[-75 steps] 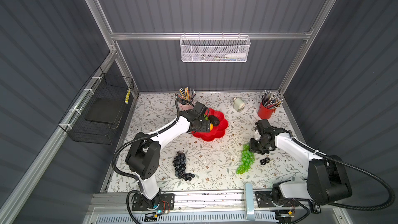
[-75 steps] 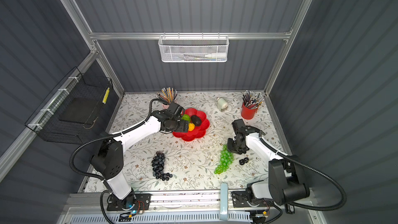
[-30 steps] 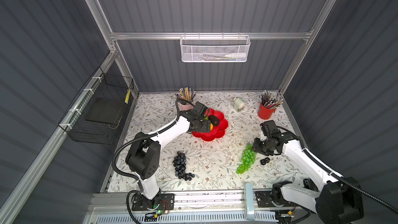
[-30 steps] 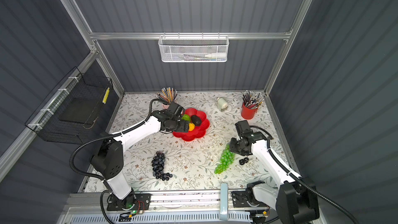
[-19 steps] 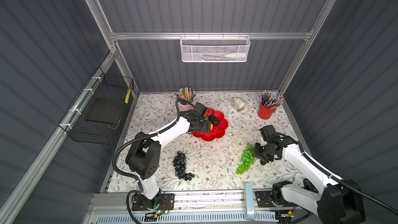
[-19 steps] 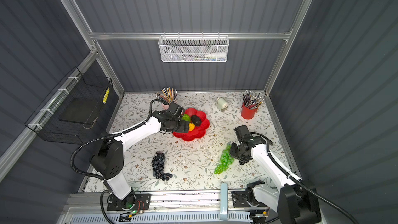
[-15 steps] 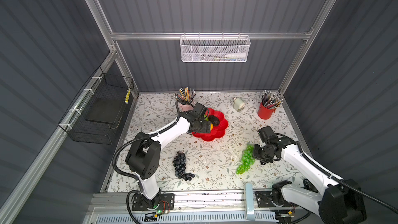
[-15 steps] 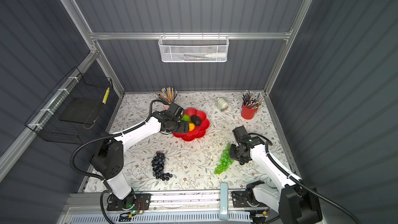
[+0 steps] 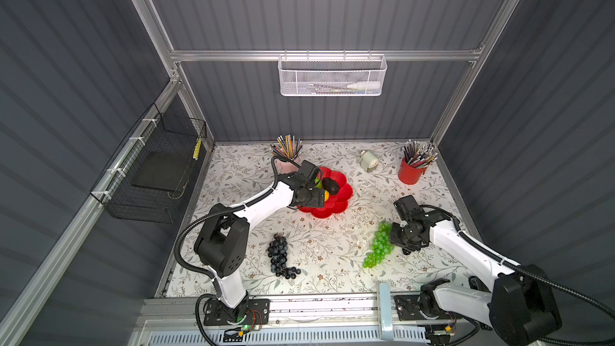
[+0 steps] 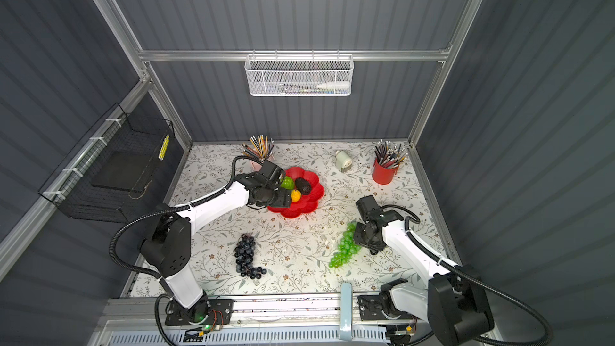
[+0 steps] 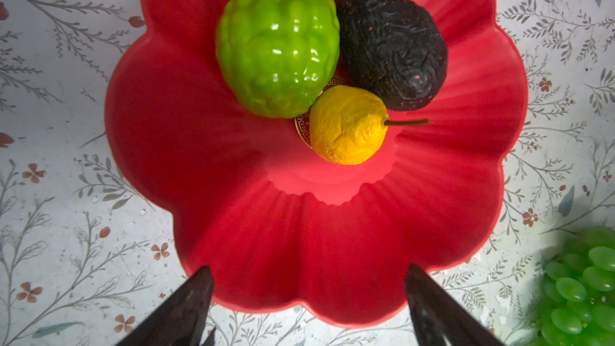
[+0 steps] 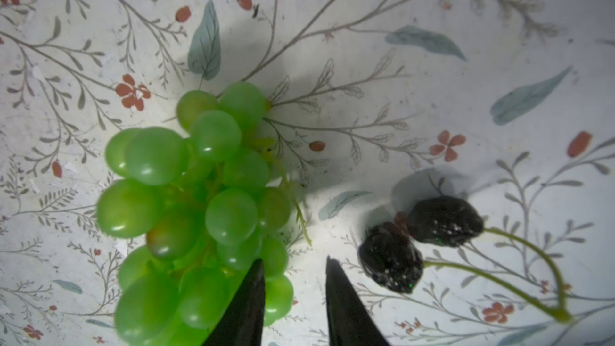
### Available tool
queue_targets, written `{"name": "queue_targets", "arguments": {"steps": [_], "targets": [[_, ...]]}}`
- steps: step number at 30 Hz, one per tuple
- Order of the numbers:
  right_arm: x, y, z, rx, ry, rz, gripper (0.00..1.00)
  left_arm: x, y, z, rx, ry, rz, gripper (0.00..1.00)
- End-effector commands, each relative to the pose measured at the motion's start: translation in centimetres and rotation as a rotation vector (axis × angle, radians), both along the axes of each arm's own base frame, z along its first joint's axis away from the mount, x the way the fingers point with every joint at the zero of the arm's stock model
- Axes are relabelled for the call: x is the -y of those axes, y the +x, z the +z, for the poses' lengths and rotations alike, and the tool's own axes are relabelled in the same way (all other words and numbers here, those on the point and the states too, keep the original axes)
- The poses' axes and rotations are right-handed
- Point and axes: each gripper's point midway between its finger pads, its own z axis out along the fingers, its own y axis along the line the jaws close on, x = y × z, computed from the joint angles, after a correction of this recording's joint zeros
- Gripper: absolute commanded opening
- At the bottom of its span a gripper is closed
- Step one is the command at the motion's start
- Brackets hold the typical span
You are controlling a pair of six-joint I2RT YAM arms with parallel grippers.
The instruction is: Place and organize the fake fruits in the fruit bowl
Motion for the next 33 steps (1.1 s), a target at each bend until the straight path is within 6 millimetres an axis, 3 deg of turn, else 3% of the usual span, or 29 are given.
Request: {"name": "queue_targets", "arguments": {"steps": [1,4,8,14,21,33], "targets": [[-0.2,1.5,0.4,0.042,-0.007,0.029,0.31,-0.2,0.1,0.9,0.009,-0.009,0.010,0.90],[-0.2,2.2,0.2,0.065,-0.017,0.058,0.27,-0.1,0.1,0.9,0.009,-0.011,0.010,0.90],[-0.8,3.0,-0.2,0.076,-0.002,0.092,0.13,0.0,0.3,1.1,0.011,-0.012,0.011,0.90],[-0.8,3.3,1.1,0.112,-0.011,0.119,0.00,-0.1,0.4,1.4,0.019,-0.009,0.015,0.90],[0.2,3.4,3.7,0.162,-0.056,0.117,0.00,0.3,0.6,1.0,0.010,-0.019,0.012,0.90],[0.2,3.1,5.0,0.174,-0.047,0.112,0.00,0.3,0.5,0.9,0.010,-0.023,0.014,0.90]]}}
